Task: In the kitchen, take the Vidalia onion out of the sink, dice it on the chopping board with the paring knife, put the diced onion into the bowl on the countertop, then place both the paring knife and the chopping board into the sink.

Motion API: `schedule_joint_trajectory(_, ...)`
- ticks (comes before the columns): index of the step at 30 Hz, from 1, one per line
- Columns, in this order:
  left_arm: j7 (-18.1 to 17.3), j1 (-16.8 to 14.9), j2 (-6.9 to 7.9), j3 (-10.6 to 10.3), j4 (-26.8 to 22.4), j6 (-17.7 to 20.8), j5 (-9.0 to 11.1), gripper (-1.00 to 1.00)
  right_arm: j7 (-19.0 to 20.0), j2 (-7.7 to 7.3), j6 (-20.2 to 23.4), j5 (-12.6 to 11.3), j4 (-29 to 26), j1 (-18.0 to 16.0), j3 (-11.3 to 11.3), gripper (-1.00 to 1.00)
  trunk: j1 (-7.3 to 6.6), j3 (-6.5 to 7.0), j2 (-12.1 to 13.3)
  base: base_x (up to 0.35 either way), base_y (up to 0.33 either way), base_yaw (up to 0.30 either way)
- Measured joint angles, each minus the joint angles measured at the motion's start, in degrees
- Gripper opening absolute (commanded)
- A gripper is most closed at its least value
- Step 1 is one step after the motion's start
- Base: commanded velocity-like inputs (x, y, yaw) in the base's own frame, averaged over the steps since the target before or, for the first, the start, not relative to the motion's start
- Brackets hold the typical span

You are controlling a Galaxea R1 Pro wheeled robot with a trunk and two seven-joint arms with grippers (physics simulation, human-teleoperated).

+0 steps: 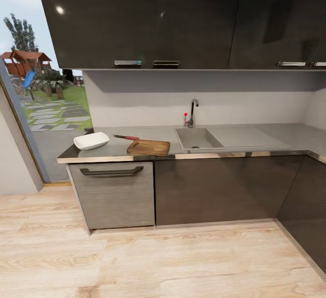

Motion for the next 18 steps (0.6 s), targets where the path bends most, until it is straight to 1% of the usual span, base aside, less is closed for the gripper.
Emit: schedule_joint_trajectory(18, 0.0, 0.0, 0.00, 0.0, 0.1, -0.2, 0.1, 1.00, 0.0, 0.15, 0.0, 0.0, 0.0, 0.0, 0.0, 1.00, 0.00, 0.00, 0.0, 0.000, 0.000, 0.000)
